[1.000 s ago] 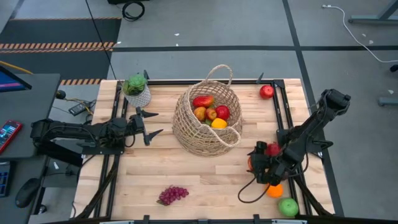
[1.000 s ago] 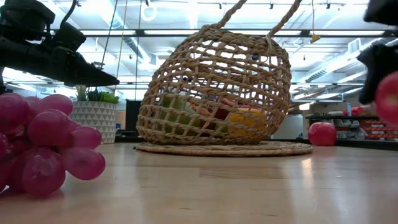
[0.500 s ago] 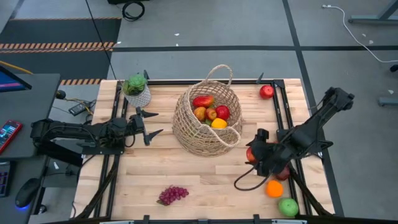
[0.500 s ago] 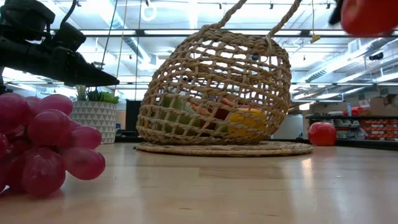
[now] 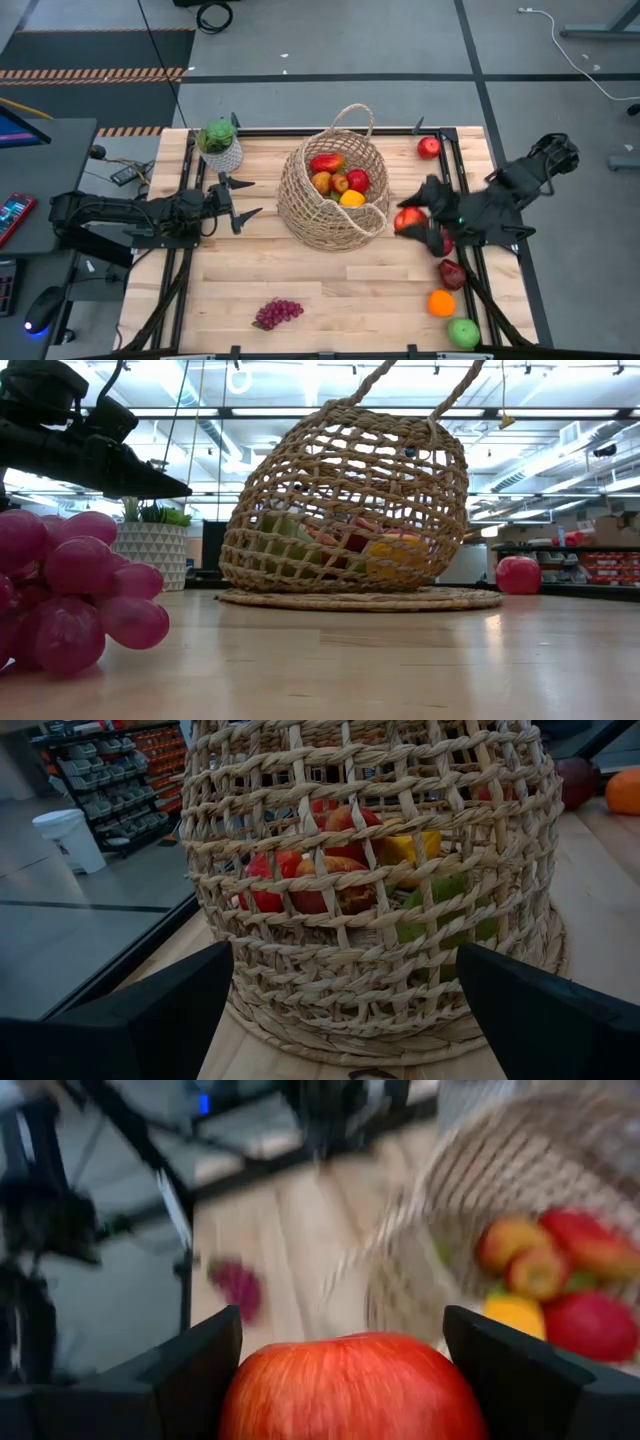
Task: Build produce basket
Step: Put the red apple into the brown basket
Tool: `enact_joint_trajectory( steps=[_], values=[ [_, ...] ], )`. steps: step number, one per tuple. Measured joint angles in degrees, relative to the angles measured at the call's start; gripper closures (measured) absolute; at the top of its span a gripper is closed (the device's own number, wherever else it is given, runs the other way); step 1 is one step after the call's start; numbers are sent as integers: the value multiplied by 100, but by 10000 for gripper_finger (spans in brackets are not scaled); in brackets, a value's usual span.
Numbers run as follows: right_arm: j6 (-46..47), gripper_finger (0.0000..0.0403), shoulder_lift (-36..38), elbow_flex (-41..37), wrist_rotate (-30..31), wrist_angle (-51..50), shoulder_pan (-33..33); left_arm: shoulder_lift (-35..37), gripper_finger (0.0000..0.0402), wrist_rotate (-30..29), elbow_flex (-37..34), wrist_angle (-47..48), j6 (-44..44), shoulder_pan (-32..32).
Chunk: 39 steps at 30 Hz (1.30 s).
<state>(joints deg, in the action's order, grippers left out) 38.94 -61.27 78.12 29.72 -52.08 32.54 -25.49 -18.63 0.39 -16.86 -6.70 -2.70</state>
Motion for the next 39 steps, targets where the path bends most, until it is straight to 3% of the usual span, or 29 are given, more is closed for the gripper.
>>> enact_joint_trajectory(
  steps=[5,13,27,39],
  values=[
    [-540,56,114,446,523,436,-461,1,11,-1,-1,-1,-1,-1],
    [-1797,56,133,749,529,1658,-1337,1,11,0,-1,0,0,0],
    [-2075,56,98,747,-256,2122,-2283,-1,11,0,-1,0,-1,0],
    [-4046,56,-924,744,-439,2114,-2714,-1,11,-2,-1,0,0,0]
  ],
)
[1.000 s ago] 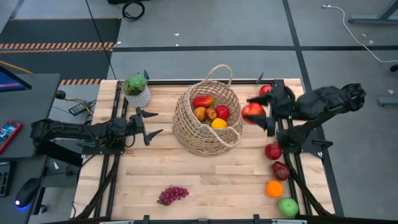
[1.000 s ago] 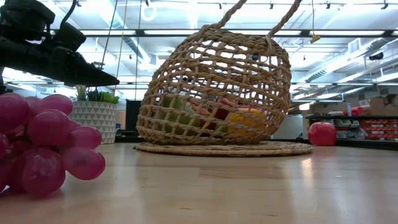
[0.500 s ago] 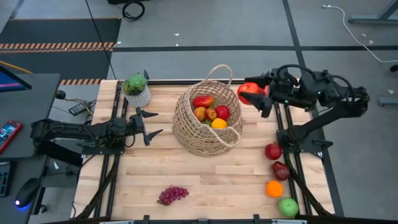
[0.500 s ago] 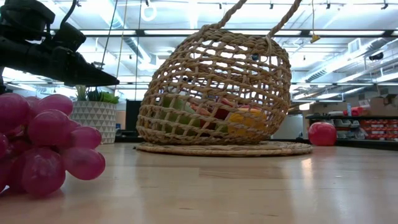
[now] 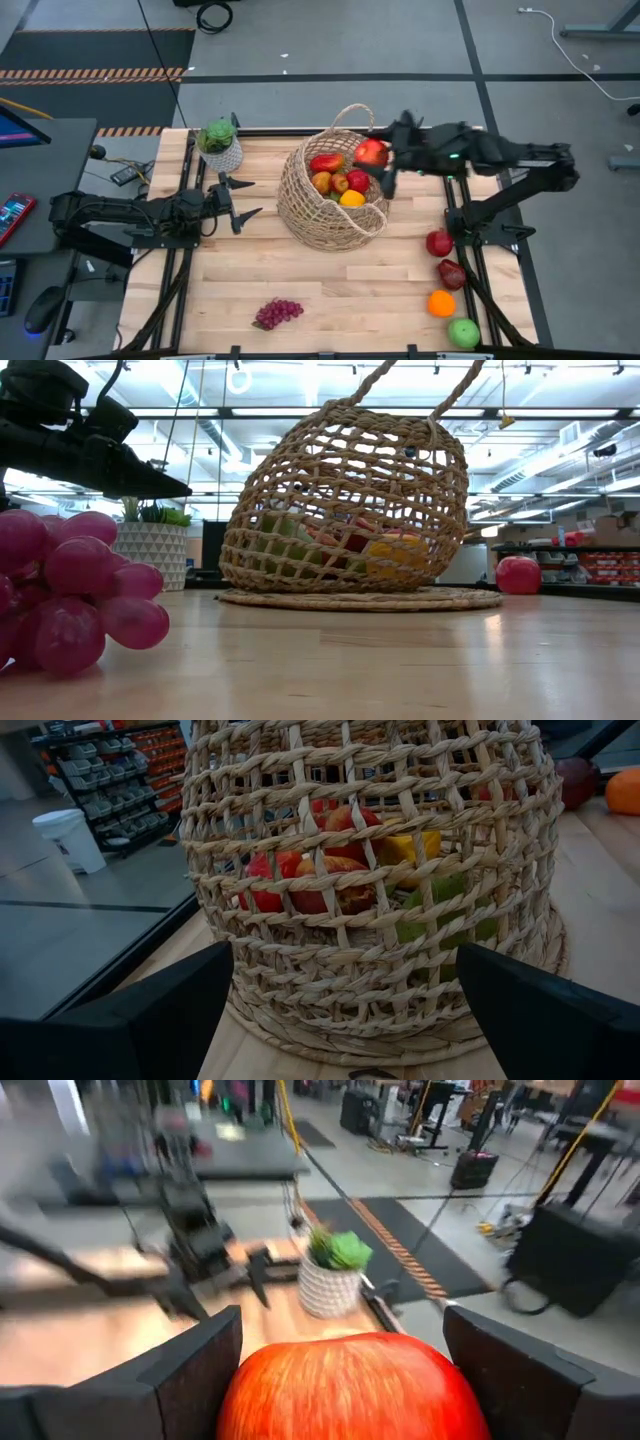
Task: Build produce basket
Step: Put the red apple into the brown basket
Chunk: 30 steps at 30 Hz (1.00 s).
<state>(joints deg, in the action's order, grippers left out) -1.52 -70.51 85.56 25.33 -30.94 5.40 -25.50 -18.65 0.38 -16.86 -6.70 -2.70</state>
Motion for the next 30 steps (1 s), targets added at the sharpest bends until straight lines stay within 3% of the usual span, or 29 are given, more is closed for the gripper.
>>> enact_joint_trajectory(
  steps=[5,16,23,30],
  values=[
    [-1383,56,-635,-4,187,-153,-22,1,11,2,1,-1,0,0],
    [-4327,56,-1600,-7,1889,-472,386,0,11,0,0,0,0,-2],
    [-5112,56,-1758,-7,2622,-520,442,2,11,2,0,0,0,0],
    [-4948,56,-1754,-4,2370,-472,366,0,11,2,0,0,0,-1]
  ],
)
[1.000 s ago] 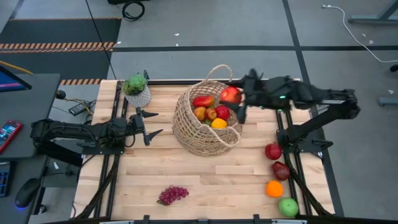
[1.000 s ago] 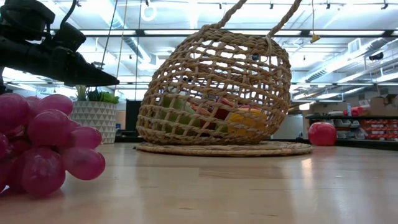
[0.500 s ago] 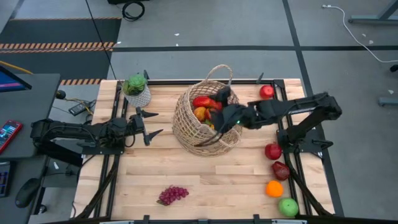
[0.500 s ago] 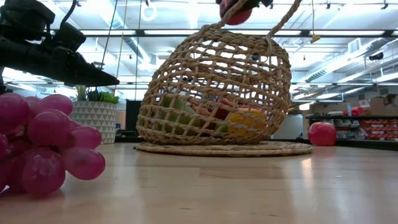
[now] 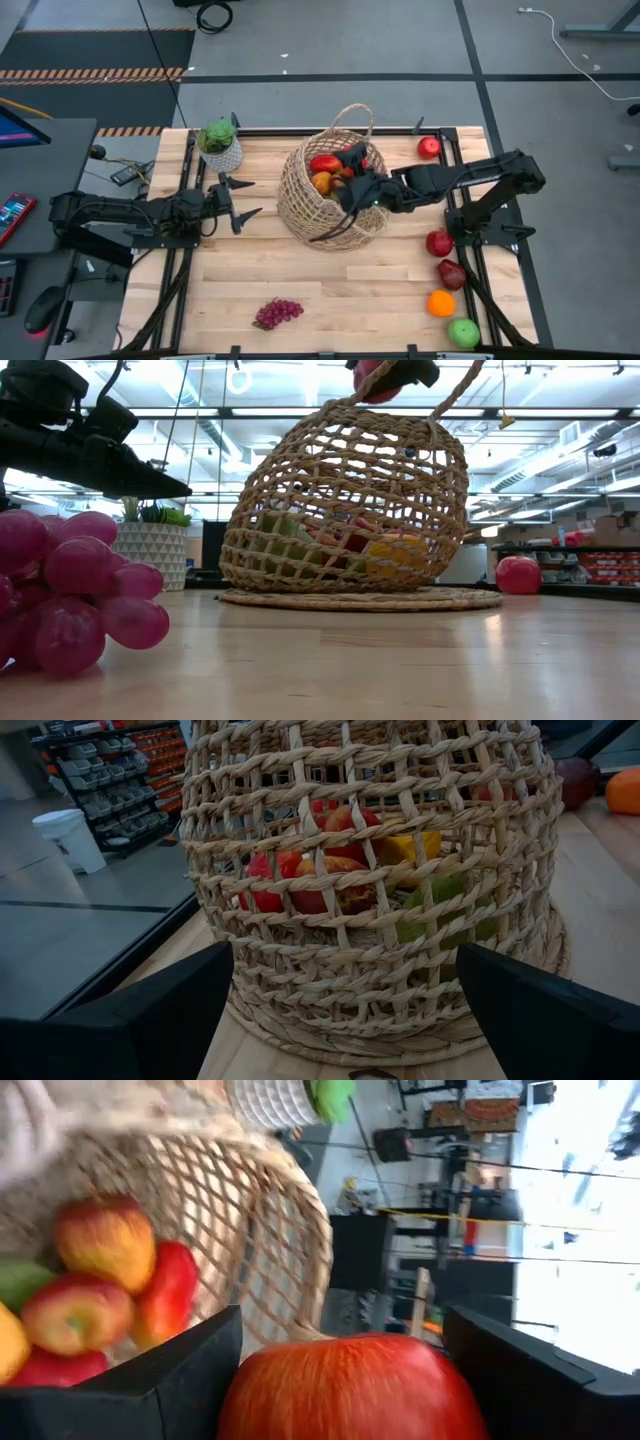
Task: Build produce basket
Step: Put the red apple into the brown basket
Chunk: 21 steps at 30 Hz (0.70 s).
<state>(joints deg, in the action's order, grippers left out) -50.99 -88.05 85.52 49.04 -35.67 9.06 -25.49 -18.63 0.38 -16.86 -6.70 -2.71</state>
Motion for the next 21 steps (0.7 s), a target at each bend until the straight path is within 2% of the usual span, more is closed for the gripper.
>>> enact_joint_trajectory(
  steps=[6,14,21],
  values=[
    [528,56,115,0,-621,-16,-152,1,11,0,1,0,-1,1],
    [1958,56,283,0,-2717,-372,-1095,1,11,0,0,0,0,1],
    [1893,56,-101,-56,-3830,-269,-1836,1,11,0,0,1,0,0]
  ],
)
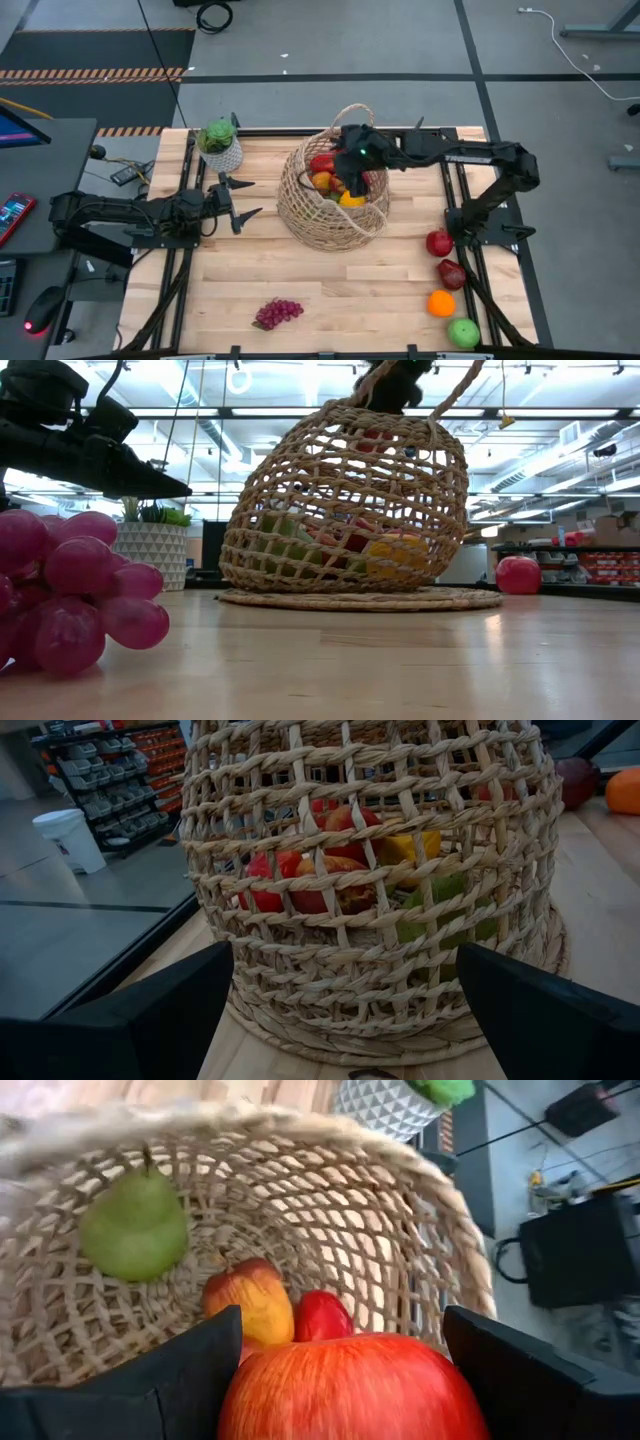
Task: Build produce basket
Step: Put the red apple into the brown basket
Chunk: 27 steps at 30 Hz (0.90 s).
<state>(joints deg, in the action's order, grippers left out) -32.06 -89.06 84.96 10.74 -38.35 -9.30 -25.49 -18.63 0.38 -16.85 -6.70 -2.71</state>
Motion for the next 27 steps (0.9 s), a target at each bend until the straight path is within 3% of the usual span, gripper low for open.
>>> enact_joint_trajectory(
  steps=[12,19,27],
  values=[
    [-149,56,-861,-110,-600,219,-308,1,11,0,0,-1,0,-1],
    [212,54,-1037,-110,-568,-65,-378,-1,11,0,0,-1,0,-1],
    [355,7,-1029,-106,-413,-153,-400,-1,11,0,0,-4,0,-1]
  ],
)
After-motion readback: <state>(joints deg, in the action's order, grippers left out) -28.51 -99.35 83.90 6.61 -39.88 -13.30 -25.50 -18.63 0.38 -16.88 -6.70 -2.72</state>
